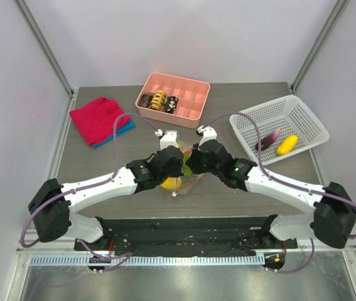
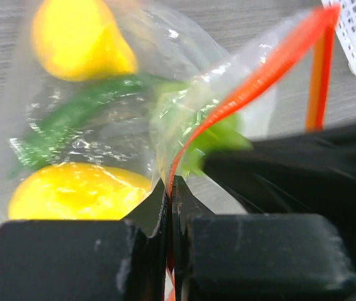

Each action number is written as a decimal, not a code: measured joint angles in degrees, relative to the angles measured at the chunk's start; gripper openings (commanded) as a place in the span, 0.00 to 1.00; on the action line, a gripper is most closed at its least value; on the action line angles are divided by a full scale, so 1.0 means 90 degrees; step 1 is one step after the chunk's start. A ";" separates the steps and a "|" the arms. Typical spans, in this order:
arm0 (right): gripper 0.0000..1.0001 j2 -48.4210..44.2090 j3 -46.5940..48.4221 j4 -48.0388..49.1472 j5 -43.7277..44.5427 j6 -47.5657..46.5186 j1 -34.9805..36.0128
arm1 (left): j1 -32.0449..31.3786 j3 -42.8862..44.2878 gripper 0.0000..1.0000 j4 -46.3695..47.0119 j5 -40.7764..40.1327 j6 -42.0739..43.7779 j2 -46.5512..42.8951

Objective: Open the zip-top bag and remove the fake food

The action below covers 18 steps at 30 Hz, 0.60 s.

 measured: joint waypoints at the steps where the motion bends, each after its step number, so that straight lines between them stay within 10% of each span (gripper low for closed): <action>1: 0.01 -0.0216 0.0073 -0.0282 -0.0107 0.0015 0.0000 | 0.0000 0.0000 0.00 -0.0002 -0.0044 0.0005 -0.0029; 18: 0.01 -0.2093 0.1438 -0.2450 -0.0670 -0.0012 0.0000 | 0.0228 0.0214 0.00 -0.0284 -0.0272 0.0049 -0.0010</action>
